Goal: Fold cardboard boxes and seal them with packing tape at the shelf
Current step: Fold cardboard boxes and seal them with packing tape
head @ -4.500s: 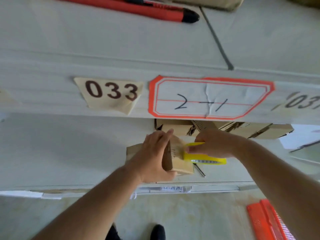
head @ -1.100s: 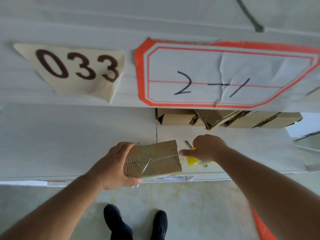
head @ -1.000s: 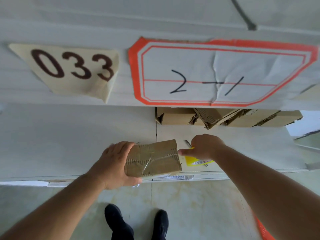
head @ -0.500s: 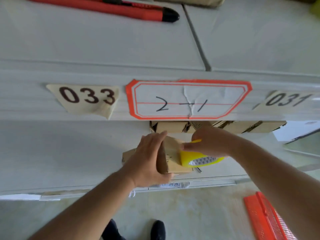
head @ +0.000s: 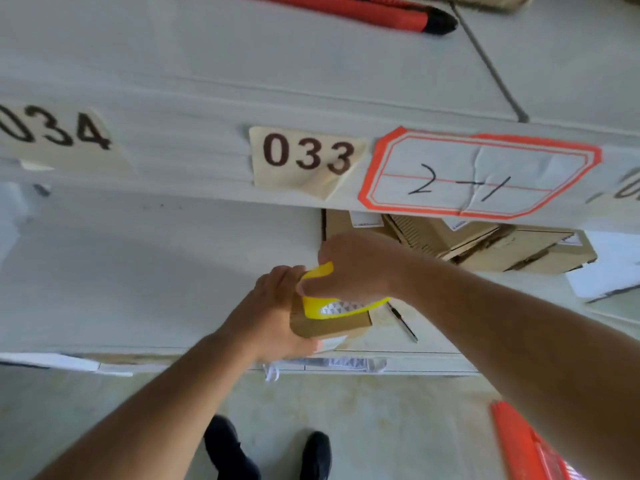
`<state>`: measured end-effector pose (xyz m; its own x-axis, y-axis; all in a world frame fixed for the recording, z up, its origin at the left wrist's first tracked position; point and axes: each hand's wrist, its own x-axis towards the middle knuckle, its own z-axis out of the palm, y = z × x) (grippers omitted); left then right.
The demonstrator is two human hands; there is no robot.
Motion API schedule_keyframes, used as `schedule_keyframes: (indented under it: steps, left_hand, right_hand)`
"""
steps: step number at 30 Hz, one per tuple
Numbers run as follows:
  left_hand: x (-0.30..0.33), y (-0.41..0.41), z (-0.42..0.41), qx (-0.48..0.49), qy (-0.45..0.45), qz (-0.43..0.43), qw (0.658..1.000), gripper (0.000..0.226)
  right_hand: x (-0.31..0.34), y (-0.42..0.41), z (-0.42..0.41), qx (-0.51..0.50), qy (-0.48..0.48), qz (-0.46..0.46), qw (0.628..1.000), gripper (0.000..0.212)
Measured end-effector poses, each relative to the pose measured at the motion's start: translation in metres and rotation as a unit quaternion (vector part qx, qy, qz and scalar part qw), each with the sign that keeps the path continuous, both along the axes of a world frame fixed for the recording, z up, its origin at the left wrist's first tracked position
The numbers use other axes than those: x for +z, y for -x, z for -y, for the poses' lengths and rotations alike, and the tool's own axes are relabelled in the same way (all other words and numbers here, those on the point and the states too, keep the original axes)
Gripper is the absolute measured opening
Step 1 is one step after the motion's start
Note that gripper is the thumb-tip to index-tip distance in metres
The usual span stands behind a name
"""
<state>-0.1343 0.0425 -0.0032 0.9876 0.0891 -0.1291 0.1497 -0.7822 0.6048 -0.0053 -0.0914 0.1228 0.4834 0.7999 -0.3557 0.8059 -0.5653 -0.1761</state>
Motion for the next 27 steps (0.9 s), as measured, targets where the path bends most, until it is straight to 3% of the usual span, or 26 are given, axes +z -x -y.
schedule_keyframes:
  steps: [4, 7, 14, 19, 22, 25, 27]
  left_hand:
    - [-0.007, 0.005, -0.010, -0.001, -0.034, -0.042, 0.999, 0.126]
    - [-0.007, 0.003, -0.003, 0.002, -0.018, -0.011, 1.000, 0.124]
    - [-0.008, 0.006, -0.006, -0.002, -0.016, -0.022, 1.000, 0.125]
    - [-0.010, 0.004, -0.007, 0.003, -0.017, -0.024, 1.000, 0.124]
    - [-0.011, 0.004, -0.004, 0.000, -0.006, -0.025, 1.000, 0.124]
    - [-0.007, 0.004, -0.004, 0.000, -0.007, -0.047, 0.999, 0.125]
    - [0.000, -0.001, -0.003, -0.022, -0.097, -0.066, 0.993, 0.128]
  right_hand:
    - [-0.010, -0.057, 0.053, 0.003, 0.108, 0.108, 0.988, 0.078]
    - [-0.043, -0.075, 0.080, -0.062, 0.093, 0.086, 0.990, 0.103]
    - [-0.075, -0.068, 0.091, -0.101, 0.080, 0.048, 0.990, 0.083]
    - [-0.092, -0.070, 0.091, -0.136, 0.077, 0.026, 0.987, 0.090]
    - [-0.091, -0.071, 0.089, -0.146, 0.090, -0.005, 0.985, 0.084]
    - [-0.096, -0.072, 0.087, -0.153, 0.093, -0.052, 0.982, 0.103]
    - [-0.098, -0.072, 0.088, -0.158, 0.092, -0.079, 0.980, 0.108]
